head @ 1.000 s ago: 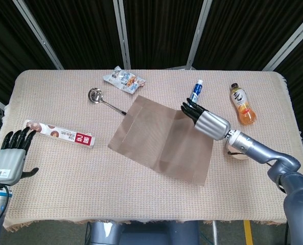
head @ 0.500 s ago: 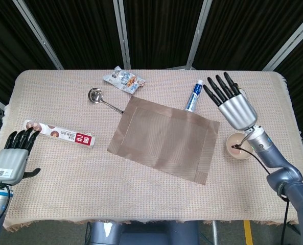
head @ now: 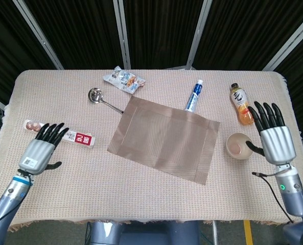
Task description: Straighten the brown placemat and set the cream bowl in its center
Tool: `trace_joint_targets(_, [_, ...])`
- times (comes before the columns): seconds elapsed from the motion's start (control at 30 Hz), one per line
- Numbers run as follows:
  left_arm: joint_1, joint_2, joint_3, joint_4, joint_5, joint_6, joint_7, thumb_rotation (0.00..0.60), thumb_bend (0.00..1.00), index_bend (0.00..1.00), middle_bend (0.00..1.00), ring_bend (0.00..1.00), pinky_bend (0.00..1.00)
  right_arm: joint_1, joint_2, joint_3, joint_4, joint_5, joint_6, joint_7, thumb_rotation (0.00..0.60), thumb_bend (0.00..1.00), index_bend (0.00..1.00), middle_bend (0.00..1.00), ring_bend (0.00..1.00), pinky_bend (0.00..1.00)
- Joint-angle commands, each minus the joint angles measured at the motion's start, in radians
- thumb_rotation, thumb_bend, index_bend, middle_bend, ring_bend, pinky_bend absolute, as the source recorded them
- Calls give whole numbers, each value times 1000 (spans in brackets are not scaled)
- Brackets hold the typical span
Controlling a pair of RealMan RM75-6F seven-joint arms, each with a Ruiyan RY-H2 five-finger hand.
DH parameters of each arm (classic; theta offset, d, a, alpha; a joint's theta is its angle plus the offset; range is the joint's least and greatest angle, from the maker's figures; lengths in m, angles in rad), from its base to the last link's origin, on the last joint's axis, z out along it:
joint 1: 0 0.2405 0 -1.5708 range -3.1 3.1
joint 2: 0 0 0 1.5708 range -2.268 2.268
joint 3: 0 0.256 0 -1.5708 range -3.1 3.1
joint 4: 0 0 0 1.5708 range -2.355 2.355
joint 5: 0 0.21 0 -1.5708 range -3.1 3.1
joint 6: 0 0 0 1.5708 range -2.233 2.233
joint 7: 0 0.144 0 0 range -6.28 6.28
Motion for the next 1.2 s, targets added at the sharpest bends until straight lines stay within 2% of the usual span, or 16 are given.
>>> trace_joint_targets(0.03, [-95,-106,-15,145,84,-70,-78,600,42,161,0,0,0,-126,92,-67,-189,59,23,43,600,0,0,0,0,0])
trace_joint_targets(0.3, [-207,-280,-6,381,156,-140,-162,600,115,245,0,0,0,-202,88,-98,-298,75,51,-1,600,0,0,0,0,0])
trace_joint_targets(0.57, [-264,-412,12,543,184,-163,-175,600,121,268,0,0,0,-225,74,-94,-325,61,59,-56,600,0,0,0,0,0])
trace_joint_targets(0.73, [-278,-467,22,635,181,-179,-179,600,120,269,0,0,0,-231,76,-90,-326,58,55,-63,600,0,0,0,0,0])
trace_joint_targets(0.93, [-296,-541,26,785,190,-147,-216,600,121,277,0,0,0,-237,82,-87,-333,59,34,-73,600,0,0,0,0,0])
trace_joint_targets(1.2, [-331,-599,25,902,190,-149,-244,600,120,277,0,0,0,-240,87,-77,-340,67,13,-67,600,0,0,0,0,0])
